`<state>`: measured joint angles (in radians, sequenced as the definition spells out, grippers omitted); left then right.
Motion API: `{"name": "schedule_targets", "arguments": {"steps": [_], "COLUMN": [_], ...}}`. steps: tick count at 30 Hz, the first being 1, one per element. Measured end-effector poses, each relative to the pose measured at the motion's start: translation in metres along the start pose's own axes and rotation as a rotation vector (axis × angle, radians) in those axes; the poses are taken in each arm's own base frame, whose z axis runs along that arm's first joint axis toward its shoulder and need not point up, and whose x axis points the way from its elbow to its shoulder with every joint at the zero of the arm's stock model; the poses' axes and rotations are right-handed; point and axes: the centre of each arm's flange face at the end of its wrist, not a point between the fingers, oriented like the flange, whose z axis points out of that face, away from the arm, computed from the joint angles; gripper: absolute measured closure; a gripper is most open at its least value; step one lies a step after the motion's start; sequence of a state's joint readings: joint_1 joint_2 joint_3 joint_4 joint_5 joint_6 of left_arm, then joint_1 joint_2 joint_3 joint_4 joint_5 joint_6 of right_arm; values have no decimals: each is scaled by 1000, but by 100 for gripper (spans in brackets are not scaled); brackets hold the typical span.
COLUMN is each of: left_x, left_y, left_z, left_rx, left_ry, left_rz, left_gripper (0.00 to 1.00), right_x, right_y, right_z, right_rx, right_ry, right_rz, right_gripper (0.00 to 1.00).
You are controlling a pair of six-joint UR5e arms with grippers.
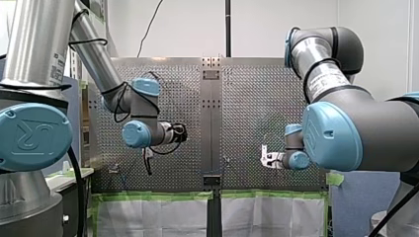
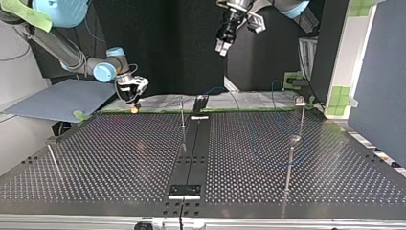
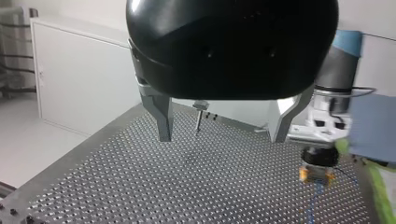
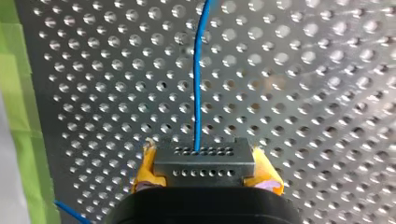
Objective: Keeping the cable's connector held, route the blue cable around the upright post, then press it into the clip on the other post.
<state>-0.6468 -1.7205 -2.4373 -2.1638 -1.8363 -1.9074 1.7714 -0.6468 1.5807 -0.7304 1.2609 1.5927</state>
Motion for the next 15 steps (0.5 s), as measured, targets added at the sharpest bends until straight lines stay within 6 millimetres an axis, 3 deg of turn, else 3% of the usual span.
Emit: {"name": "schedule_targets", "arguments": {"steps": [15], "left_x": [-5], "left_y": [-3], "left_z": [5], "left_rx": [45], "left_ry": [-62], "left_rz": [-70], "left_gripper": [0], "right_x": [56], "right_y": [14], "right_z": [-26], "right_rx": [-72], "right_ry": [65], "right_rz": [18], "right_gripper": [100]}}
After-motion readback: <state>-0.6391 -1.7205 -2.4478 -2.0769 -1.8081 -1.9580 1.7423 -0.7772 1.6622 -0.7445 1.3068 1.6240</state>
